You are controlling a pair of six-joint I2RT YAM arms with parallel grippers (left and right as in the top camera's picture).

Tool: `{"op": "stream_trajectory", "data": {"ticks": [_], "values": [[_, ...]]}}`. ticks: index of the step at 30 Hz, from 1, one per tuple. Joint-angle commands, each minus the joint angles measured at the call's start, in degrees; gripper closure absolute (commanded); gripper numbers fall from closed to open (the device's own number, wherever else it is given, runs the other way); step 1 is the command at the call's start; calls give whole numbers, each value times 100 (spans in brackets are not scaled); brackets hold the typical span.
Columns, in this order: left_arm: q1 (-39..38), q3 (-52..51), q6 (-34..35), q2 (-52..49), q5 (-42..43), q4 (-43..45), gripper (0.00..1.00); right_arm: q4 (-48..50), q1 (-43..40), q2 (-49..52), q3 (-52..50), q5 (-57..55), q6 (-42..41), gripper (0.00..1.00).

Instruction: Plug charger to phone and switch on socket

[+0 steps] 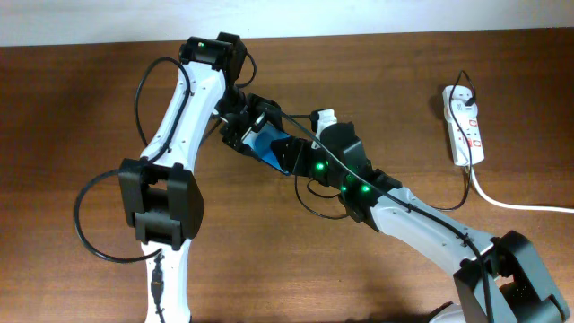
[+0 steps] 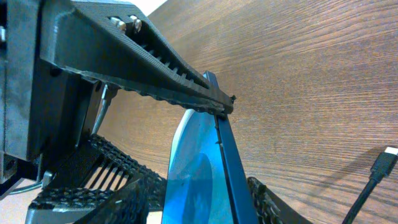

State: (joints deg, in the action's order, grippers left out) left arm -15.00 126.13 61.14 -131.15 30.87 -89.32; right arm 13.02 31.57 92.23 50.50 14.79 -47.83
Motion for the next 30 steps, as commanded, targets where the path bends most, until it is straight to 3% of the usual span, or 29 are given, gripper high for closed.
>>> {"op": "stream_trajectory", "data": {"ticks": [1,8,30], "values": [[-35,116,55,101,308,-33,100,55,31,94,105,-90,33,50],[-39,116,55,101,409,-28,100,68,31,94,105,-92,33,64],[-39,116,55,101,260,-28,100,92,31,94,105,-87,33,78]]}}
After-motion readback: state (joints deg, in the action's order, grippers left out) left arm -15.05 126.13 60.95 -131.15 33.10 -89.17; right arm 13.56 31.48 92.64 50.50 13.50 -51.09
